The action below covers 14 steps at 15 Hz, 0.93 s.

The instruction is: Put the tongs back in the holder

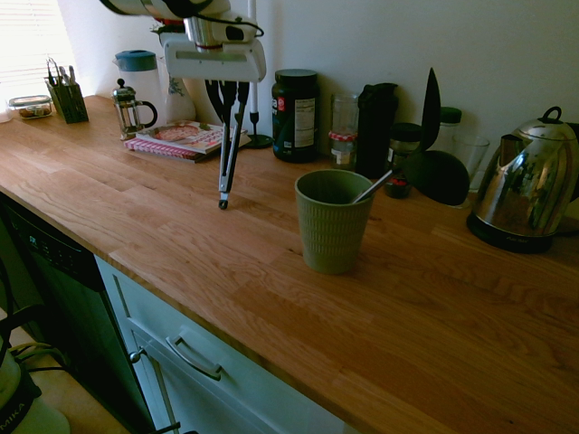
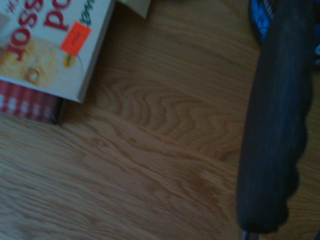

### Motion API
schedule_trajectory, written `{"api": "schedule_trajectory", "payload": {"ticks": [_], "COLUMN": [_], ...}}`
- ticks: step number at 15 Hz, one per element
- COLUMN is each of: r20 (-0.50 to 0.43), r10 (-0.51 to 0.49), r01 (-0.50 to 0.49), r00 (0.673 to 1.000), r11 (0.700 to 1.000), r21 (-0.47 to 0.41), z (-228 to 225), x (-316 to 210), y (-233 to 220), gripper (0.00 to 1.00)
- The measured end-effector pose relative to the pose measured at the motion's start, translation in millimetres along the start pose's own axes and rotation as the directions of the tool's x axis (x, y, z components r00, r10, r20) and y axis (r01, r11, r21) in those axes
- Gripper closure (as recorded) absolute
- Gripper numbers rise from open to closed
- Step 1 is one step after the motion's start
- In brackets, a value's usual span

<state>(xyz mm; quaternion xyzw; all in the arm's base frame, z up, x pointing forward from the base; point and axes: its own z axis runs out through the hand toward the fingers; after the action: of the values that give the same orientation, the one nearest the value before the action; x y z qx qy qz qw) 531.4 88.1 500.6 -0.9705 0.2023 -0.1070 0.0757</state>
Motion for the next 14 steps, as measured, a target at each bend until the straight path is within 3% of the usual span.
{"api": "schedule_trajectory", "payload": {"ticks": [6, 11, 14], "r20": [0.027, -0.049, -0.115], "r10": [0.024, 0.045, 0.092], "r01": [-0.027, -0.037, -0.076], "r00": [0.999, 0.998, 0.989], "r11": [0.992, 0.989, 0.987], "r21": [0.127, 0.141, 0.139], "z": [-96, -171, -240], "x": [-9, -26, -22], "y": [27, 43, 64], "gripper": [1.0, 1.0, 1.0]}}
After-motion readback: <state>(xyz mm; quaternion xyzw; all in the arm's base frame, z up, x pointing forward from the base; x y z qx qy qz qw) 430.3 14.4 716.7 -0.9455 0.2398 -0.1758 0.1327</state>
